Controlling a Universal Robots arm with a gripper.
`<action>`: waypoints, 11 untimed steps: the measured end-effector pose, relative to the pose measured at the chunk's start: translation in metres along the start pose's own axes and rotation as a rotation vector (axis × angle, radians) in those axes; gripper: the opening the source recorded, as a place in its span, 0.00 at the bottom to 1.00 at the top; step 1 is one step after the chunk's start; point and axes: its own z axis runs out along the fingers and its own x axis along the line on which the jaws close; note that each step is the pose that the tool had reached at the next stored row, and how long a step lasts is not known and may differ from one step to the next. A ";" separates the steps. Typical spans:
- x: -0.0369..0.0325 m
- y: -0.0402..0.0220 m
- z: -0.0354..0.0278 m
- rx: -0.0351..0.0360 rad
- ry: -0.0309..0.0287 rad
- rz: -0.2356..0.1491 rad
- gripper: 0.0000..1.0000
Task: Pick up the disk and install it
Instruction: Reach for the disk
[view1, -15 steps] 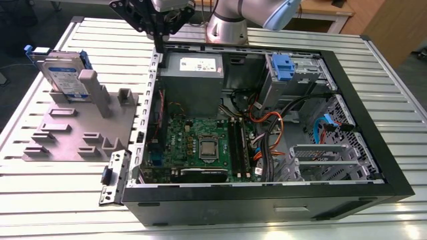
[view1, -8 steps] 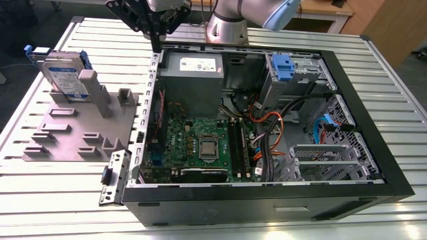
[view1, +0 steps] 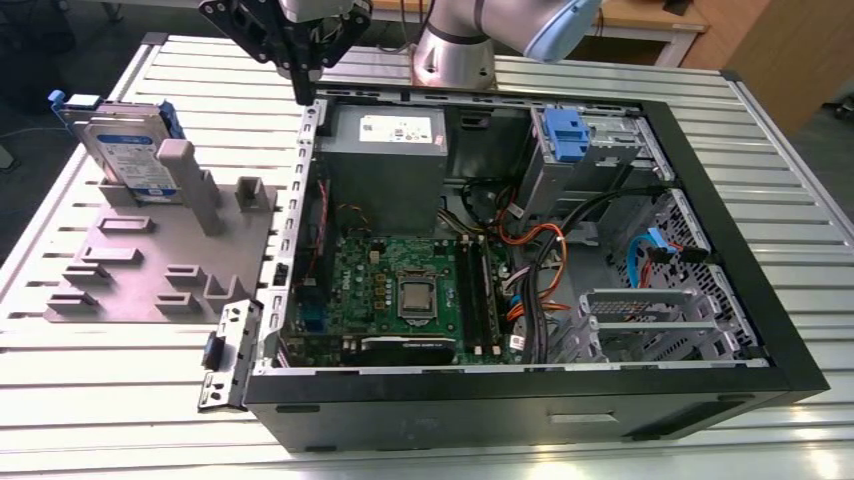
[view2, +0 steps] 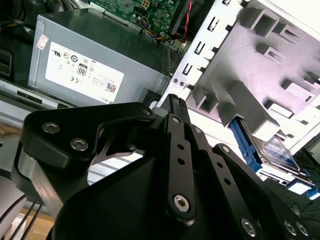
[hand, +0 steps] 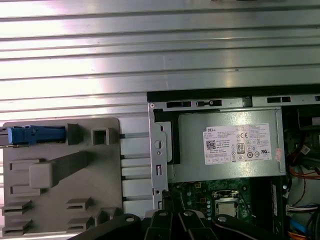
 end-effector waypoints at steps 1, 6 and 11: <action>0.0000 0.0000 0.0000 0.0000 0.0000 0.000 0.11; 0.0016 -0.0001 0.0000 0.0000 0.0000 0.000 0.11; 0.0048 -0.0003 -0.0001 -0.0001 -0.0001 0.000 0.11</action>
